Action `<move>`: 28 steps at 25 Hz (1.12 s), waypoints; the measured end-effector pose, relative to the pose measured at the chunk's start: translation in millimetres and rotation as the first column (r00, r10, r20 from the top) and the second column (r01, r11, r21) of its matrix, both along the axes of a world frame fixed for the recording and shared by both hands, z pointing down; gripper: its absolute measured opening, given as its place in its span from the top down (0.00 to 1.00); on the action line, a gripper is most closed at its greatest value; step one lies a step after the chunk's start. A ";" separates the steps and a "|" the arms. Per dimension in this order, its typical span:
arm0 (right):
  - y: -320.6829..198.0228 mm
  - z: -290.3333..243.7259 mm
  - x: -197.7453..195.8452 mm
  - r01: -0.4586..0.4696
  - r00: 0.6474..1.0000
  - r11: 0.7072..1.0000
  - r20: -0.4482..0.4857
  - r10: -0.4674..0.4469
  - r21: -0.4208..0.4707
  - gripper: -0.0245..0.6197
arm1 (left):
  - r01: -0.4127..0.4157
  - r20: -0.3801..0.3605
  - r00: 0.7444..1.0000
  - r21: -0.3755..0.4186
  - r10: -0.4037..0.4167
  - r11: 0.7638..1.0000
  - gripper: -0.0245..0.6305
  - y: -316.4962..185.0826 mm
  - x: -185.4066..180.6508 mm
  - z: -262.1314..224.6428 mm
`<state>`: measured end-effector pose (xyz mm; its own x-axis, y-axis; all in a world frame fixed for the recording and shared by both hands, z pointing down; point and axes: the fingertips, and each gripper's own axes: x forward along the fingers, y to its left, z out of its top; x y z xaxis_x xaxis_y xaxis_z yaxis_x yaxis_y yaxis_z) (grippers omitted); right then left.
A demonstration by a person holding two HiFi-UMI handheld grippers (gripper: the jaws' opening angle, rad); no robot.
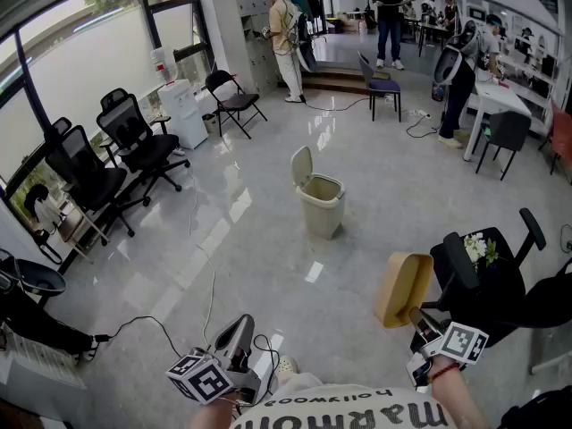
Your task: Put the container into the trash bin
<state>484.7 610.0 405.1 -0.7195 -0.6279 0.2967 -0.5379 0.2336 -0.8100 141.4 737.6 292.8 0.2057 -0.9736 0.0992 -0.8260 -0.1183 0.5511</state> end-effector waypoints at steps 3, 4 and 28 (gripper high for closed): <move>-1.3 0.1 -2.2 0.003 1.000 1.000 -0.004 -0.003 -0.001 0.93 | -0.006 0.004 1.000 -0.005 0.006 1.000 0.97 -2.4 -1.2 -1.4; -1.8 -0.2 -2.9 0.004 1.000 1.000 -0.005 -0.004 -0.001 0.93 | -0.006 0.002 1.000 -0.006 0.006 1.000 0.97 -3.1 -1.4 -1.8; -69.7 24.3 -68.5 -0.026 1.000 0.988 -0.015 0.024 -0.149 0.93 | 0.019 -0.028 0.999 -0.094 -0.022 0.995 0.97 -70.9 -64.0 25.6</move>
<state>416.1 540.3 429.4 -0.6994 -0.5936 0.3980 -0.5532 0.0971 -0.8274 77.3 666.7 318.5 0.1898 -0.9644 0.1839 -0.8111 -0.0485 0.5829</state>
